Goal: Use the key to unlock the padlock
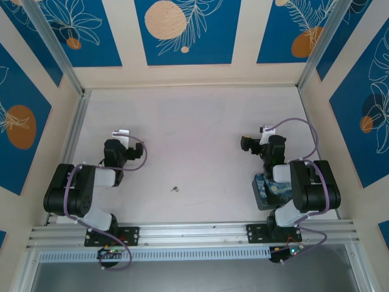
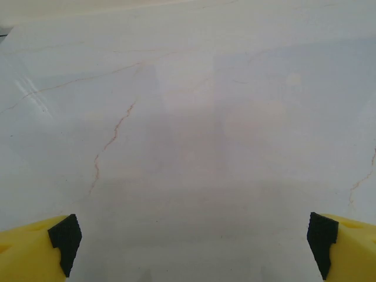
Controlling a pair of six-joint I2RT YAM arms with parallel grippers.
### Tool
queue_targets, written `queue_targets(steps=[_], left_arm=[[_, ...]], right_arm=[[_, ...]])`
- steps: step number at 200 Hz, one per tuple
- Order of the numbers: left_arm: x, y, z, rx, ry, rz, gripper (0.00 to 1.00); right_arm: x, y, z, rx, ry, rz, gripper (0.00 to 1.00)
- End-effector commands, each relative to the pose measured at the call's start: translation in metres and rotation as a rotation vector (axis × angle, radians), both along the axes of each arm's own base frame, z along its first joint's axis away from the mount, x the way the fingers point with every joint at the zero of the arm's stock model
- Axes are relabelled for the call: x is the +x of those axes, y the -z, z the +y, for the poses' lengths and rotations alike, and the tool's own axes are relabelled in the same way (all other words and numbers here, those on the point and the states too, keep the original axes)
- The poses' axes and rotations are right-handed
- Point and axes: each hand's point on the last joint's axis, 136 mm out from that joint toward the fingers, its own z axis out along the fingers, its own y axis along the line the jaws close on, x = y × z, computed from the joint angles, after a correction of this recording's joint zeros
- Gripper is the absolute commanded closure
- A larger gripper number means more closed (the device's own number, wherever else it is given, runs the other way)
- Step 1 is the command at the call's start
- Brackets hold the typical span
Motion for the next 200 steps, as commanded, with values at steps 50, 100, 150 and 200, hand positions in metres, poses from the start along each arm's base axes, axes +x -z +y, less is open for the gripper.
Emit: queue_targets(steps=[50, 100, 150, 200], left_arm=[[0.007, -0.011, 0.000, -0.006, 0.014, -0.035, 0.00], [0.007, -0.012, -0.001, -0.008, 0.015, -0.039, 0.00], [0.012, -0.030, 0.015, 0.008, -0.082, 0.016, 0.00], [0.009, -0.076, 0.018, -0.104, -0.163, 0.103, 0.00]], right_arm=[[0.006, -0.014, 0.001, -0.014, -0.020, -0.042, 0.01], [0.006, -0.014, 0.001, -0.007, -0.026, -0.040, 0.01], [0.003, -0.069, -0.016, 0.031, 0.095, -0.029, 0.01], [-0.033, -0.102, -0.033, 0.396, 0.367, 0.339, 0.01]])
